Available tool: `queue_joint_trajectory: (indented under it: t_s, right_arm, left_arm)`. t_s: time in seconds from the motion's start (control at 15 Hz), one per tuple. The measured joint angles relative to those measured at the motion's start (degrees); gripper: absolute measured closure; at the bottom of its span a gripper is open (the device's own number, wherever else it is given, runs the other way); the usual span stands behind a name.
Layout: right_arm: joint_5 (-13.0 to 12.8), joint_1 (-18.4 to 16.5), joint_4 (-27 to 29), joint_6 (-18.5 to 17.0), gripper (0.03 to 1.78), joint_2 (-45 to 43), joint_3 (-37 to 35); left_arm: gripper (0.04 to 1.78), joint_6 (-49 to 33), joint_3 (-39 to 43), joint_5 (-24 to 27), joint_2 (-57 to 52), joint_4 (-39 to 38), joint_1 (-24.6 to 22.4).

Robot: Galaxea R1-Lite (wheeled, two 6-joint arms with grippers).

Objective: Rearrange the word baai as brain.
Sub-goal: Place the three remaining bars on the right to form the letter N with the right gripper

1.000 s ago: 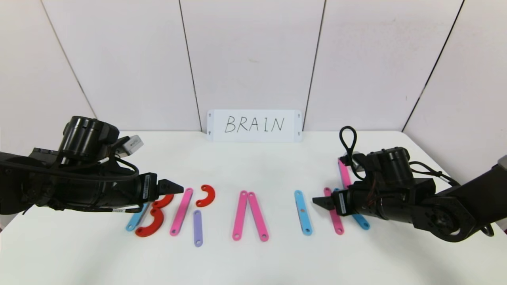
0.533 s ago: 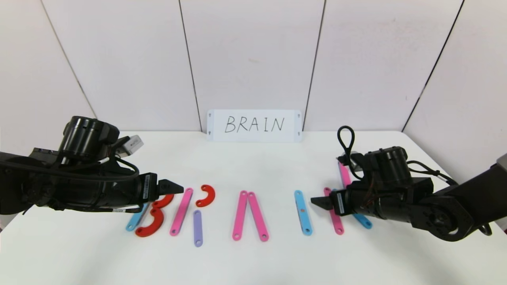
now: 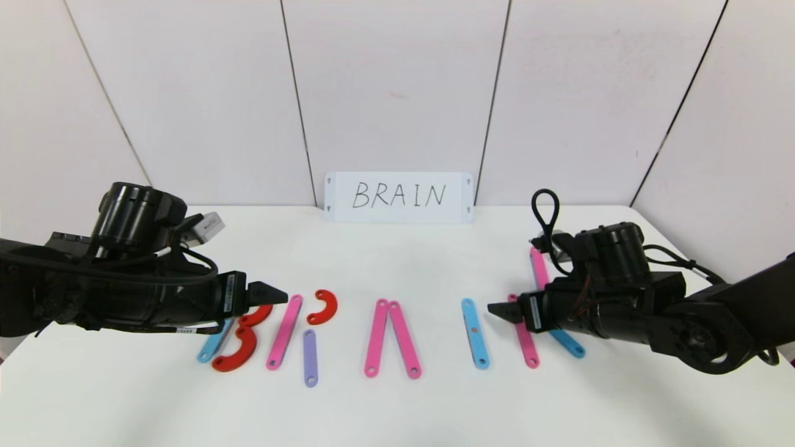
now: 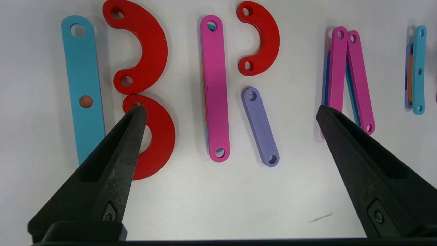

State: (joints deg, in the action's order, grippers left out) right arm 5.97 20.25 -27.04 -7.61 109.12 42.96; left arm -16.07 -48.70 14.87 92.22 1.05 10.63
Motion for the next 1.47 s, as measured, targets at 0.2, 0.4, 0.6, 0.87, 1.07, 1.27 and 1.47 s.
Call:
queue_joint_trajectory:
  t_s: [0.2, 0.4, 0.6, 0.87, 1.07, 1.27, 1.47]
  right_arm:
    - [-3.3, -0.6, 0.3, 0.3, 0.08, -0.7, 2.0]
    - [-8.6, -1.3, 0.9, 0.6, 0.08, 0.0, 4.3]
    - [-12.4, -2.0, 1.0, 0.6, 0.08, 1.9, 6.3]
    - [-13.3, -4.3, 3.1, 0.4, 0.08, 5.0, 9.6]
    - [-13.3, -5.5, 3.3, 0.4, 0.08, 7.2, 11.3]
    - [-13.3, -6.0, 3.1, 0.2, 0.13, 9.1, 12.4]
    - [-13.2, -6.1, 2.9, 0.2, 0.41, 10.2, 12.8]
  left_arm:
    - [0.08, 0.0, 0.0, 0.0, 0.0, 0.0, 0.0]
    - [0.08, 0.0, 0.0, 0.0, -0.2, 0.0, 0.0]
    - [0.08, 0.0, 0.0, 0.0, -0.4, 0.1, 0.0]
    - [0.08, 0.0, 0.1, 0.0, -0.7, 0.1, 0.0]
    - [0.08, -0.1, 0.1, 0.0, -0.7, 0.1, 0.0]
    - [0.08, -0.1, 0.1, 0.0, -0.7, 0.0, 0.0]
    - [0.08, -0.1, 0.1, 0.0, -0.7, 0.0, 0.0]
